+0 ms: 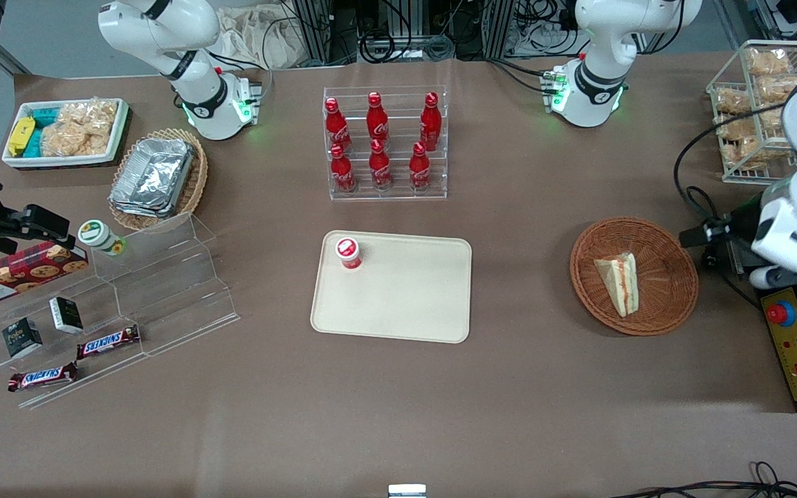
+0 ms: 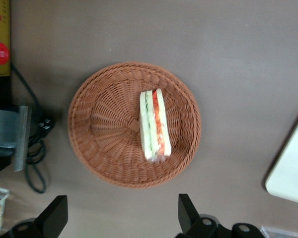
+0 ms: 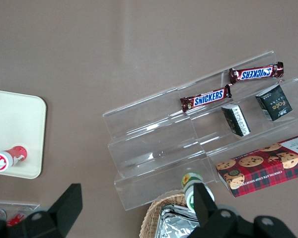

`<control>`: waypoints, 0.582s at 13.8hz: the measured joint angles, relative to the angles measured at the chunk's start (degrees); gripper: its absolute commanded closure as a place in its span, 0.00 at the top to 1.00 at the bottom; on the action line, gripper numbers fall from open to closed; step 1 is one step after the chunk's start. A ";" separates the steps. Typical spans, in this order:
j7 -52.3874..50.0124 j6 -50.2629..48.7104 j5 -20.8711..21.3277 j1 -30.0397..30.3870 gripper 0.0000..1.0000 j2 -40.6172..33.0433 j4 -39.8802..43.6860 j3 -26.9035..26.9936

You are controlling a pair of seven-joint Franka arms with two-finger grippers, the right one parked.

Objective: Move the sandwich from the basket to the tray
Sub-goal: 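Lower the open left gripper over the sandwich and close on it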

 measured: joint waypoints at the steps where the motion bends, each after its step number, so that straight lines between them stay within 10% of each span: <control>1: -0.97 2.72 0.16 -0.30 1.00 1.18 -1.58 -0.07; 8: -4.41 24.33 0.39 -3.05 1.00 4.16 -18.81 -0.32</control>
